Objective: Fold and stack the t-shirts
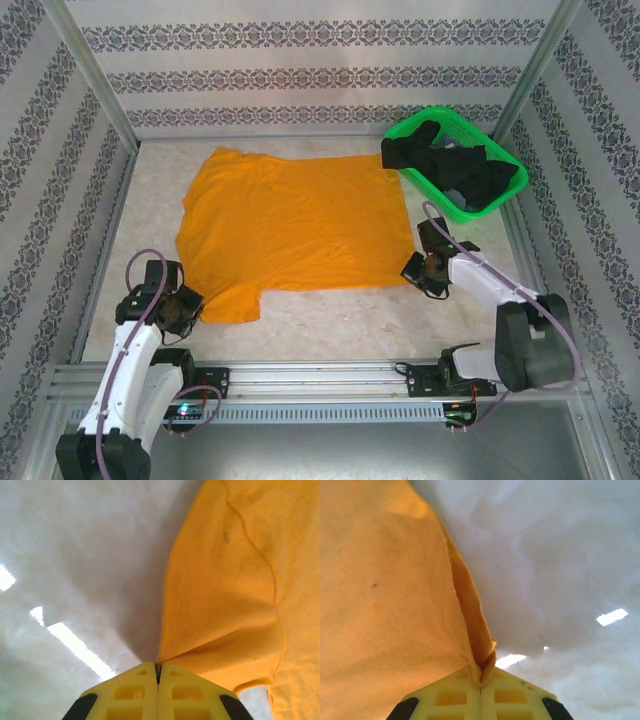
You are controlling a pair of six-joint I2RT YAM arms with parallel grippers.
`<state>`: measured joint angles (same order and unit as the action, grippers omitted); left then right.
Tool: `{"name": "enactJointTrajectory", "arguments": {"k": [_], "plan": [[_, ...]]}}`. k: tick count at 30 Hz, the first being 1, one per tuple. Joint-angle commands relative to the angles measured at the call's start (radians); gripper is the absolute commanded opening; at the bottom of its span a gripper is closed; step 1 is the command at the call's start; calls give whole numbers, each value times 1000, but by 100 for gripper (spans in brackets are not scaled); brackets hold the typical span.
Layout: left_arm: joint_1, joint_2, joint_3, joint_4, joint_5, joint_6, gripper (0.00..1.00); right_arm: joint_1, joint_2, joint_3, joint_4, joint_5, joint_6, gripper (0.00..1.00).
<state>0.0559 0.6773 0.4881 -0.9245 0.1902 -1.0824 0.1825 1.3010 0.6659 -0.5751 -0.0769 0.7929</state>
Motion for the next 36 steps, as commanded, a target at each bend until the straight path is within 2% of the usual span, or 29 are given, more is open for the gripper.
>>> {"name": "enactJointTrajectory", "arguments": {"k": [1,3,5,9,10,12,13,15,17,19,23,26,31,33,36], "plan": [[-42,-75,45,-223,-74,-136,0,28,-86,0,-158,69,7,0],[-88,-130,55,-289,-100,-205,0,35,-132,-28,-192,78,19,0],[-125,-155,19,-259,-63,-235,0,34,-159,-54,-192,78,23,0],[-211,-76,-127,34,93,-281,1,13,-123,-61,-146,60,6,0],[-240,-42,-132,77,93,-289,8,7,-105,-50,-140,60,-1,0],[-300,37,-96,100,51,-279,32,-15,-71,-26,-128,64,-21,0],[-317,63,-70,91,31,-269,40,-27,-57,-18,-122,62,-29,0],[-326,82,-10,43,-24,-236,48,-62,-30,-3,-104,52,-47,0],[-325,60,41,-5,-104,-207,48,-83,-9,13,-99,44,-61,0],[-314,51,97,-41,-178,-169,44,-93,4,26,-102,42,-76,0],[-222,130,159,-48,-205,-77,40,-110,22,32,-94,28,-93,0],[-163,153,137,-9,-176,-63,35,-115,35,38,-94,16,-103,0],[-167,70,69,-105,-63,-144,30,-117,44,52,-98,-1,-119,0],[-208,-1,20,-165,-14,-204,30,-116,54,55,-94,-10,-120,0],[-294,-57,-23,-220,-2,-267,34,-112,58,55,-92,-23,-116,0]]}}
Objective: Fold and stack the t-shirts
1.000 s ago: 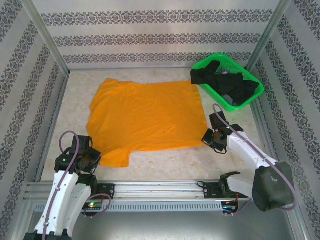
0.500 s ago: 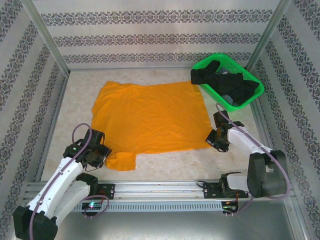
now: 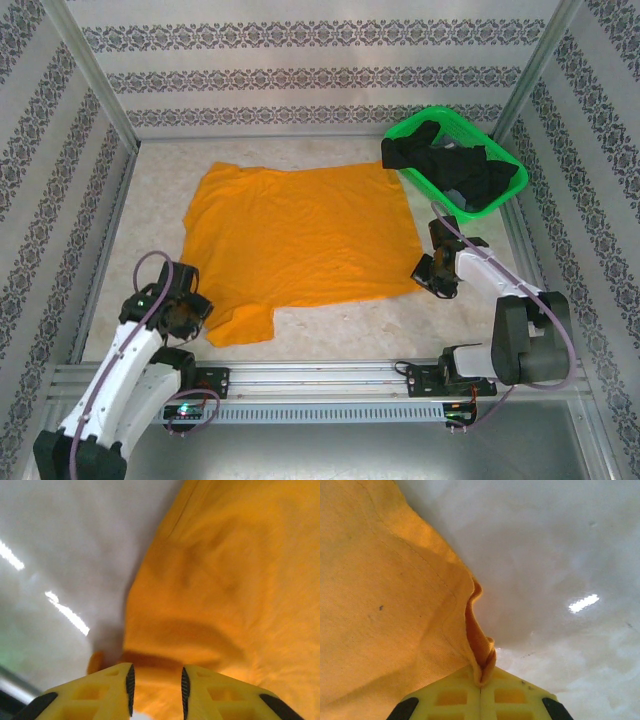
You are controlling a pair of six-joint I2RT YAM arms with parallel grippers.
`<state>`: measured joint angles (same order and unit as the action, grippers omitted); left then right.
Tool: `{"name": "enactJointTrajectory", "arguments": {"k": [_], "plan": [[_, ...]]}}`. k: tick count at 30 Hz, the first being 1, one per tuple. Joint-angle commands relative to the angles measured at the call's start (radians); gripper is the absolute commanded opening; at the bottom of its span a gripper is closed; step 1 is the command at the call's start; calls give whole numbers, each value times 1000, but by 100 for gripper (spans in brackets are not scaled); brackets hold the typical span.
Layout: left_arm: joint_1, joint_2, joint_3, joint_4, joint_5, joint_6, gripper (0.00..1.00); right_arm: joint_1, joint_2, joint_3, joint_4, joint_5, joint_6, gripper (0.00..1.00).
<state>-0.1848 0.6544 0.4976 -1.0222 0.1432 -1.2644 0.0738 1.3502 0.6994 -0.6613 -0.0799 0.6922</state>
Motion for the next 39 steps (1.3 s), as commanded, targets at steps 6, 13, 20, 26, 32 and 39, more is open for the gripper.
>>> {"name": "enactJointTrajectory", "arguments": {"k": [6,13,20,26,32,39], "plan": [[-98,-14,-89,-23,23,-126,42,5,3,8,-4,-23,-10,0],[-145,91,-96,10,-7,-120,40,20,-24,-6,-6,-14,9,0],[-157,66,-164,65,29,-148,47,27,-23,5,-3,-15,18,0],[-169,138,-185,207,54,-150,33,36,-26,4,-3,-12,22,0],[-206,65,-55,36,-81,-179,0,50,-89,-2,-40,8,29,0],[-200,71,104,47,-213,-146,0,86,-165,54,-106,41,64,0]]}}
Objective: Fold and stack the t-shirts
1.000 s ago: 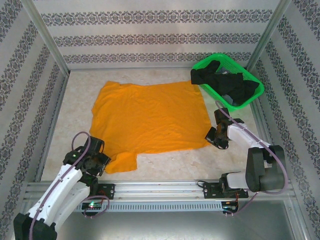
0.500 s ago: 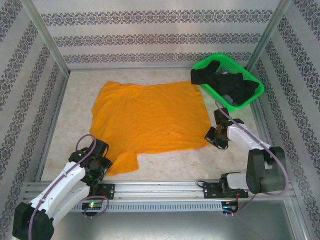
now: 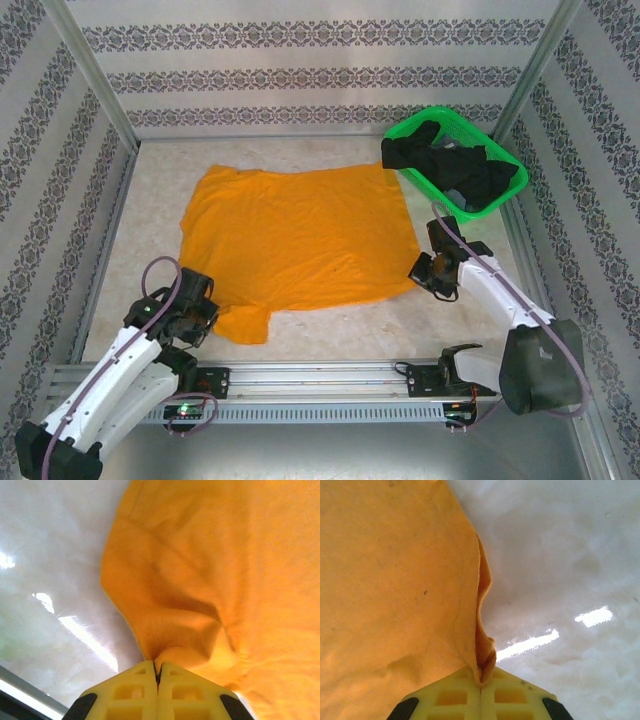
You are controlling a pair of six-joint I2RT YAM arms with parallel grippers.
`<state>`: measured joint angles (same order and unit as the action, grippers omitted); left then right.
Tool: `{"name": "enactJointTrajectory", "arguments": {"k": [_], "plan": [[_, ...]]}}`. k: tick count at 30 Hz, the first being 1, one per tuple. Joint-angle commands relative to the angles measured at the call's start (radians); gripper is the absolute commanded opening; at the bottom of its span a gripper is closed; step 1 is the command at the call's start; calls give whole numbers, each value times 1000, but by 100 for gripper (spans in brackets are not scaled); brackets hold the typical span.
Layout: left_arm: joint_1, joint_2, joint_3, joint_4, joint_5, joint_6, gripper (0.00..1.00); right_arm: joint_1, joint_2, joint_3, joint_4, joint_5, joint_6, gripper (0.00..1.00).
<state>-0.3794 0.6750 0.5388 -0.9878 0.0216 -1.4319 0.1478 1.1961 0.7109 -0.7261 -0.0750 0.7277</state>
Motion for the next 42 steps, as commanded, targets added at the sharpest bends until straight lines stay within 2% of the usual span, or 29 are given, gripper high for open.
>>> {"name": "enactJointTrajectory", "arguments": {"k": [1,5,12,16,27,42], "plan": [[0,103,101,40,-112,57,0,13,-3,61,-40,39,29,0],[64,261,220,128,-151,163,0,12,54,134,-34,45,25,0],[255,430,338,285,-64,330,0,8,185,285,-15,26,39,0],[318,526,396,343,-19,410,0,6,275,369,6,24,42,0],[409,707,472,487,23,538,0,-17,491,533,34,29,51,0],[446,901,564,574,69,669,0,-19,673,662,52,27,60,0]]}}
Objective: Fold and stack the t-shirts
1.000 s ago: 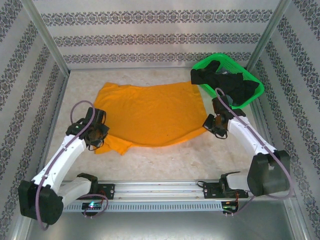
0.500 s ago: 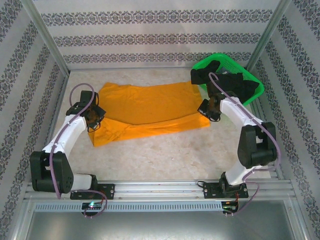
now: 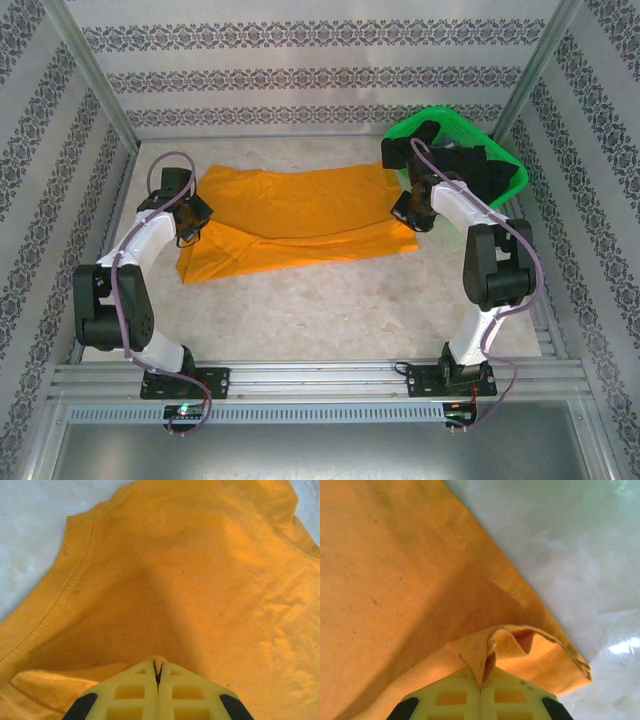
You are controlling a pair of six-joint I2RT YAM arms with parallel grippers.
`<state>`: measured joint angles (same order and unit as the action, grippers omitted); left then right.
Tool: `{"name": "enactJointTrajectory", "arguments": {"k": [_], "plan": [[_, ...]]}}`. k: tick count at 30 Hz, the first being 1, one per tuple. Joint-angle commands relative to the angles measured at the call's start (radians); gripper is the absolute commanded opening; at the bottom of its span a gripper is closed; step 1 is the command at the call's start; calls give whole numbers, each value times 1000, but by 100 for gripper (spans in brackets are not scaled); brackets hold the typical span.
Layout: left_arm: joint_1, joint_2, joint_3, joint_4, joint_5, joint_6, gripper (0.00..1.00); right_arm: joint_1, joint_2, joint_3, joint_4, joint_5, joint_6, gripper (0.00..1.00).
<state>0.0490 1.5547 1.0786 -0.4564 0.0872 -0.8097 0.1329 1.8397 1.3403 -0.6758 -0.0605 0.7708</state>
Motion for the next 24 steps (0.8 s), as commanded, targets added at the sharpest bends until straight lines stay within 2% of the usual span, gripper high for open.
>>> {"name": "enactJointTrajectory", "arguments": {"k": [1,24], "plan": [[20,30,26,49,4,51,0,-5,39,37,4,15,18,0],[51,220,144,114,41,133,1,-22,185,177,4,-5,10,0]]}}
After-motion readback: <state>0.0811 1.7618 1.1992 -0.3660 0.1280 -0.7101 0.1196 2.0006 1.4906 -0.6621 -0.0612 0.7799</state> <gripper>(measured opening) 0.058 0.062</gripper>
